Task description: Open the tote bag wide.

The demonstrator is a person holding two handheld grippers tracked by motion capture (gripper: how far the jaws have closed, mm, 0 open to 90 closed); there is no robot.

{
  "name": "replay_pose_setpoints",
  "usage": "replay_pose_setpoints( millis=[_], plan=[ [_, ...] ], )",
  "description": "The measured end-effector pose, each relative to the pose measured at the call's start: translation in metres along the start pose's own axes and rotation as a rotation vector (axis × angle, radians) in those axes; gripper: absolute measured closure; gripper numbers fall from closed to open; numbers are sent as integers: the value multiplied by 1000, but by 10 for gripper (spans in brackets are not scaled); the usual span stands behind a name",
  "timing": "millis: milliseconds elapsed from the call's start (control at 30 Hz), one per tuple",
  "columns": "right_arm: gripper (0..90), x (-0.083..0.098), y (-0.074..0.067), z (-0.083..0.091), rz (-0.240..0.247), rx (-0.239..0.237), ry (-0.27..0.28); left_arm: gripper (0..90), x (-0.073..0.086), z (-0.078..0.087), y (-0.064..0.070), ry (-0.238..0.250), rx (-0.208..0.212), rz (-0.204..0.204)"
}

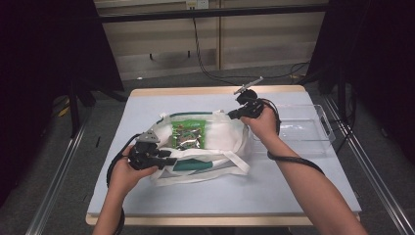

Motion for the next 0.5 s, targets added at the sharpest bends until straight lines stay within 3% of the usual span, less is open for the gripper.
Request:
replay_pose_setpoints(
  millis=[500],
  plan=[
    [883, 7, 8, -8, -33, -1, 8, 626, 7, -3, 2, -24, 3, -11]
  ],
)
Point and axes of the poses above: each handheld gripper's, and its own axes: z roughly backward along the jaws, x roughly out of its underside, y roughly to its right, the point moved 3 cm from there along -z, roughly forward along the jaws, and after that the axes turned 1 degree about -x, right-handed, at the moved point
